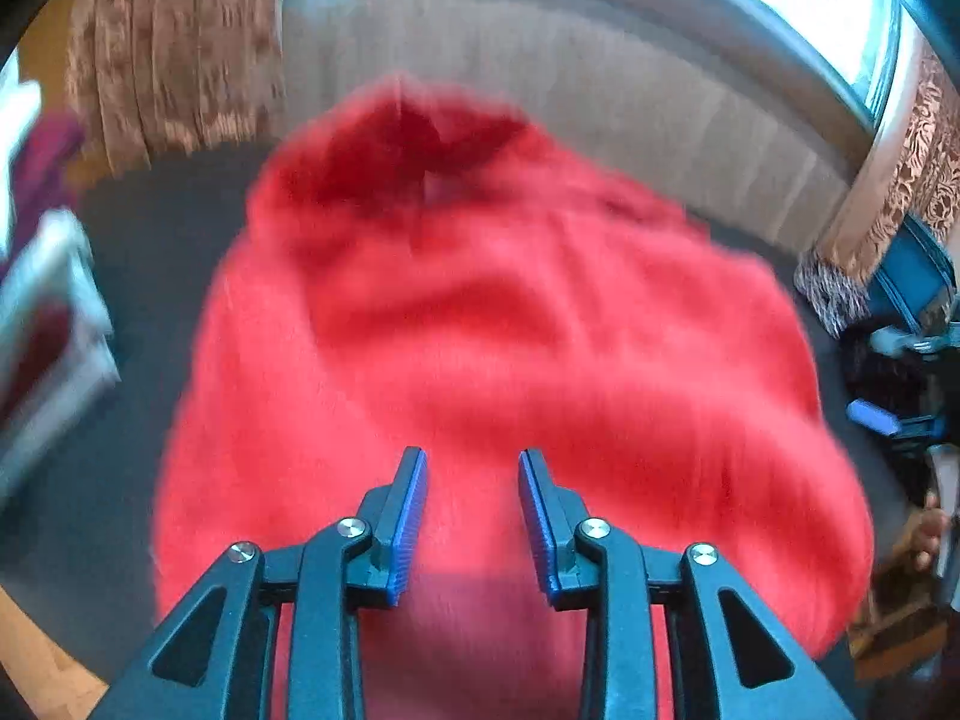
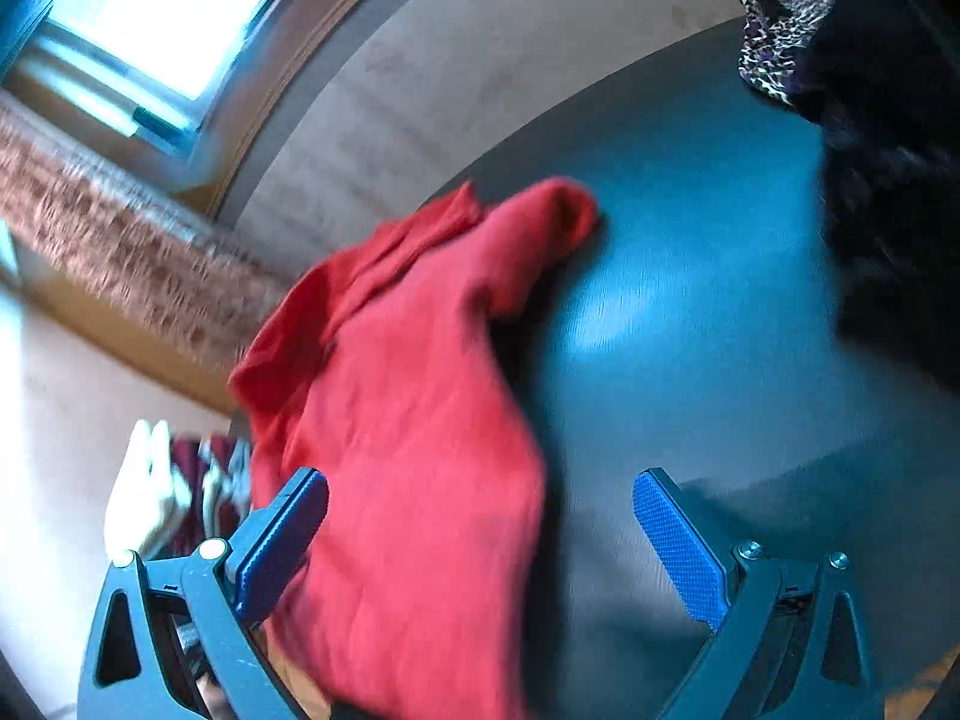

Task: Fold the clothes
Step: 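Lay the red sweater flat on the bench and open both tools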

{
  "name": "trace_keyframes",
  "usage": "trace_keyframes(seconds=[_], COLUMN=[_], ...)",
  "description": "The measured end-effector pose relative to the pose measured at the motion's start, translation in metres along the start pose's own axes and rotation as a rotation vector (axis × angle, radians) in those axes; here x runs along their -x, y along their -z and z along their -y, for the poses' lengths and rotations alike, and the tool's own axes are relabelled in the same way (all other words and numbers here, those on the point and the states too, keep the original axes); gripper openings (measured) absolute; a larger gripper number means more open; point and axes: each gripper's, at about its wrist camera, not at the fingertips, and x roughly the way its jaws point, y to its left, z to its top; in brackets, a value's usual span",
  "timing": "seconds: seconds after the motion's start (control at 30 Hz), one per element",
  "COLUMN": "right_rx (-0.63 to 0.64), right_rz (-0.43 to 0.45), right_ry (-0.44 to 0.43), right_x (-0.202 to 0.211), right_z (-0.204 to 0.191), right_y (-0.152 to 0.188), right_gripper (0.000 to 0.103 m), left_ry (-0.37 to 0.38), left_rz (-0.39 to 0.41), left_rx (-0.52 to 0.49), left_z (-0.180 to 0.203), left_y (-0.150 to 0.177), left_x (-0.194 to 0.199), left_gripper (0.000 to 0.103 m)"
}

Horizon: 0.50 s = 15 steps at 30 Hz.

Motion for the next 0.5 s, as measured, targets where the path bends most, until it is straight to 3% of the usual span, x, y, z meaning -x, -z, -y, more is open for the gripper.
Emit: trace_keyframes(seconds=[0.07, 0.1, 0.27, 0.37, 0.5], right_rx=[-0.041, -0.059, -0.112, -0.113, -0.098], right_rz=[0.002, 0.005, 0.023, 0.011, -0.01], right_ry=[0.007, 0.012, -0.033, -0.049, -0.054], right_x=[-0.021, -0.032, -0.065, -0.077, -0.091], right_z=[0.009, 0.012, 0.021, 0.02, 0.015], right_y=[-0.023, -0.032, -0.06, -0.072, -0.082], right_gripper=[0.103, 0.103, 0.103, 0.103, 0.103], left_ry=[-0.086, -0.116, -0.182, -0.222, -0.262], left_rz=[0.099, 0.131, 0.133, 0.133, -0.008], left_rx=[-0.066, -0.101, -0.31, -0.436, -0.567], left_z=[0.005, 0.007, 0.019, 0.026, 0.037], left_y=[-0.031, -0.046, -0.112, -0.152, -0.166], left_x=[0.005, 0.003, -0.045, -0.073, -0.132], left_gripper=[0.036, 0.046, 0.064, 0.064, 0.063])
